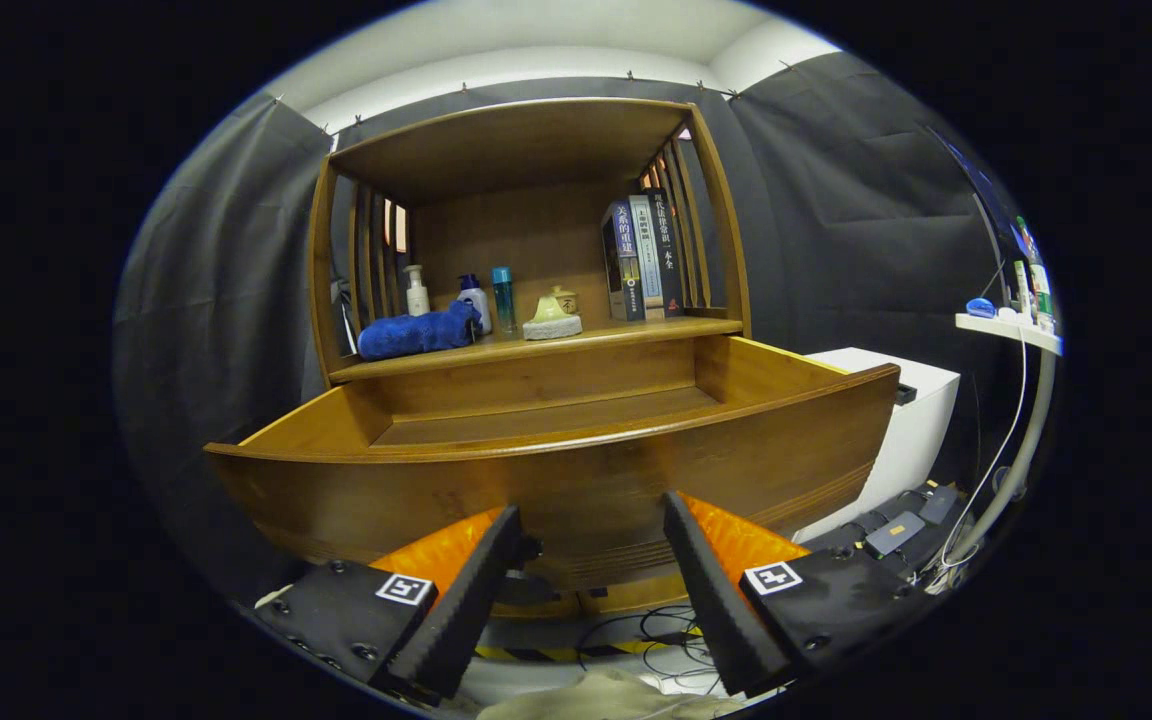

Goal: Pull open the drawer, take out the items inside it, and place them on the countertop above the cabinet.

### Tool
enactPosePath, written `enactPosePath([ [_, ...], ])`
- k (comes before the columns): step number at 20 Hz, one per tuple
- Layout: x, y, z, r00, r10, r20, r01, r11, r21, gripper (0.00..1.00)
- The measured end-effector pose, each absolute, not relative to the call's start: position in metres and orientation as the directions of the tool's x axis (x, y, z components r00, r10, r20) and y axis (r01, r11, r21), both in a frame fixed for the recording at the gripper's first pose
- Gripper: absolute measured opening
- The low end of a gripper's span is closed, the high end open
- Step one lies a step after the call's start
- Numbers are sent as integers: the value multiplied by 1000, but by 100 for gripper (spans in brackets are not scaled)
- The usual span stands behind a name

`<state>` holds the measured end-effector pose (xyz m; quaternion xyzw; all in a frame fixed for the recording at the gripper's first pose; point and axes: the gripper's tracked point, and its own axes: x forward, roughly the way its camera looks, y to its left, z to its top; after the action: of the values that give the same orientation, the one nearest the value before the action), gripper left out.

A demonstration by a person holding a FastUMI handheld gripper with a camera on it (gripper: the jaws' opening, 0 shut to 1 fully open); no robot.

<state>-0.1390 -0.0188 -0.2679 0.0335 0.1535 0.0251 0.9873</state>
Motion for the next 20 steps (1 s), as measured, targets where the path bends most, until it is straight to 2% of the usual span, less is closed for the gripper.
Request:
enactPosePath([
  [20,-17,-3,-267,951,53,-304,-46,998,32,98],
])
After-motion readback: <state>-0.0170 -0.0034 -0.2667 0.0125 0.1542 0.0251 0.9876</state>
